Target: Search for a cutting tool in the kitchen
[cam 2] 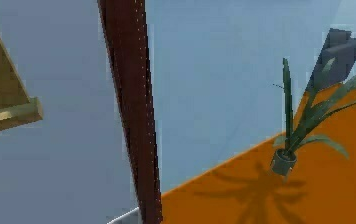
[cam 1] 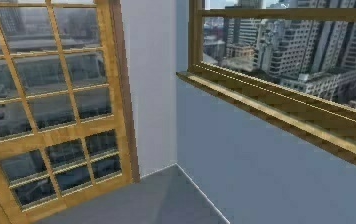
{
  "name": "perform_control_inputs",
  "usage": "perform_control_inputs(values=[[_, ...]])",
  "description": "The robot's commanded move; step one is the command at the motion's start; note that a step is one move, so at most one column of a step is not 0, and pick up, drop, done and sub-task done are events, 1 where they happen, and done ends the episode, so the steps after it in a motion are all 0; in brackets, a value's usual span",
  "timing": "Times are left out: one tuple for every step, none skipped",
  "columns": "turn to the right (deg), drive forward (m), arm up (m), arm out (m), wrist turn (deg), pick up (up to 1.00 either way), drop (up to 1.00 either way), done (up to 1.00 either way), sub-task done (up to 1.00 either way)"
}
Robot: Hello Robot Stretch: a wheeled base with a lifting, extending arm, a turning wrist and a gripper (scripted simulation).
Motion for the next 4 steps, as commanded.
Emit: perform_control_inputs(values=[[0.0,0.10,0.00,0.00,0.0,0.00,0.00,0.00,0.00],[-45.0,0.00,0.00,0.00,0.0,0.00,0.00,0.00,0.00],[-36.0,0.00,0.00,0.00,0.0,0.00,0.00,0.00,0.00],[0.0,0.15,0.00,0.00,0.0,0.00,0.00,0.00,0.00]])
